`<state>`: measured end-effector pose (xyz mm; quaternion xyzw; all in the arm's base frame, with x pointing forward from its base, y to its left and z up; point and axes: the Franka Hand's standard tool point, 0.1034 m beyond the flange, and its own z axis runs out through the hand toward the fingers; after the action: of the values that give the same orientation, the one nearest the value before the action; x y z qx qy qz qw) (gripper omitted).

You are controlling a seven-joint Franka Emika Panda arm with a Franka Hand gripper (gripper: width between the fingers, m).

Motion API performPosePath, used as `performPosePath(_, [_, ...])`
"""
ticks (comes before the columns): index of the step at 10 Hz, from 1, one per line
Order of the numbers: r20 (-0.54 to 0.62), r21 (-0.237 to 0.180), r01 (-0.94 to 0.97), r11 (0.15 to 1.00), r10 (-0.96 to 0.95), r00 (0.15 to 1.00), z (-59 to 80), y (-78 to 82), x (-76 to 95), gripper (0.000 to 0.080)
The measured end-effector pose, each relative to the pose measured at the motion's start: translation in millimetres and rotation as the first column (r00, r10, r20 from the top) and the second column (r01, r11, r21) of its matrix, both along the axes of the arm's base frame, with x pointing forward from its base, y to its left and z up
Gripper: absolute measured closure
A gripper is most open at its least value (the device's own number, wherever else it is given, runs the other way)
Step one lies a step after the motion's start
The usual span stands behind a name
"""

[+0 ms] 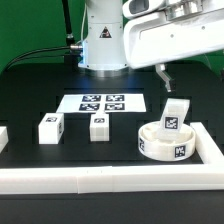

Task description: Assemble stool

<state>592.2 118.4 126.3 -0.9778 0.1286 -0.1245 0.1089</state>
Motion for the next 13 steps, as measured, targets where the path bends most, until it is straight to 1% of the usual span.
performPosePath(1, [0.014, -0.016, -0.042, 0.999, 0.043, 0.999, 1.0, -3.5, 0.9, 0.0151])
performPosePath(2, [0.018, -0.027, -0.076, 0.997, 0.077, 0.997, 0.4, -3.4, 0.7, 0.0151])
performPosePath(4, [0.035, -0.078, -0.211, 0.974, 0.214, 0.976, 0.2, -4.9, 1.1, 0.0151])
performPosePath(5, [0.04, -0.113, -0.299, 0.948, 0.305, 0.952, -0.4, -5.2, 0.6, 0.0151])
performPosePath(6, [0.033, -0.162, -0.409, 0.898, 0.419, 0.907, -2.3, -3.4, -2.3, 0.0151])
performPosePath(7, [0.027, -0.213, -0.513, 0.831, 0.53, 0.847, -1.6, -3.5, -1.4, 0.0151])
performPosePath(8, [0.017, -0.252, -0.594, 0.764, 0.617, 0.787, -1.4, -7.5, 0.1, 0.0151])
performPosePath(9, [0.008, -0.273, -0.636, 0.722, 0.663, 0.748, -1.9, -12.0, 1.3, 0.0151])
performPosePath(11, [-0.006, -0.299, -0.688, 0.661, 0.72, 0.694, -2.2, -13.1, 1.4, 0.0151])
performPosePath(13, [-0.03, -0.332, -0.75, 0.572, 0.788, 0.615, -3.5, -16.0, 1.9, 0.0151])
